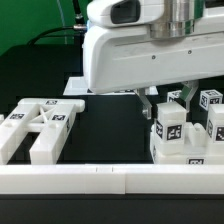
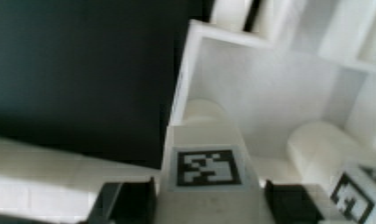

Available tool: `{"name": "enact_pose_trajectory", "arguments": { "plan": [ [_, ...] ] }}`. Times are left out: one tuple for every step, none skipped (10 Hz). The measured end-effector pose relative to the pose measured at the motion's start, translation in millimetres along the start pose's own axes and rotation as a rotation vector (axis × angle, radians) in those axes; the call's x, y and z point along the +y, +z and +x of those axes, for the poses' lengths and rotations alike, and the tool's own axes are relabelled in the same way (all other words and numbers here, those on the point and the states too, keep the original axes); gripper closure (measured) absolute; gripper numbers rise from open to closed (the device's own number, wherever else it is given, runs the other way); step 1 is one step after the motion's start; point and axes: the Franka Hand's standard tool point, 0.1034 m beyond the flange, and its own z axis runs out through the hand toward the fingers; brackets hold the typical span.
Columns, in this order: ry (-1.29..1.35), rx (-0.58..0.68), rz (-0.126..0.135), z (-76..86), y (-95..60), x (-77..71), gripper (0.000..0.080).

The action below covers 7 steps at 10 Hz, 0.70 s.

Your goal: Assemble chair

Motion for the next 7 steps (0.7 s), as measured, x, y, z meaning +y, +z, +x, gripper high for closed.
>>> {"name": "enact_pose_trajectory", "arguments": {
  "plan": [
    [0.118, 0.000, 0.002, 0.1, 0.0, -1.1, 0.0509],
    [0.206, -0.002, 0.004, 0.0, 0.1, -2.4, 0.0509],
    [0.360, -0.004, 0.020, 0.0, 0.1, -3.3, 0.0509],
    [0.486, -0.005, 0.021, 0.4, 0.5, -4.8, 0.0509],
    [0.600, -0.005, 0.021, 1.5, 0.8, -7.2, 0.0509],
    [0.730, -0.005, 0.021, 2.9, 0.9, -7.9, 0.0509],
    [0.750, -0.005, 0.021, 3.3, 0.8, -8.0, 0.0508]
  ]
}}
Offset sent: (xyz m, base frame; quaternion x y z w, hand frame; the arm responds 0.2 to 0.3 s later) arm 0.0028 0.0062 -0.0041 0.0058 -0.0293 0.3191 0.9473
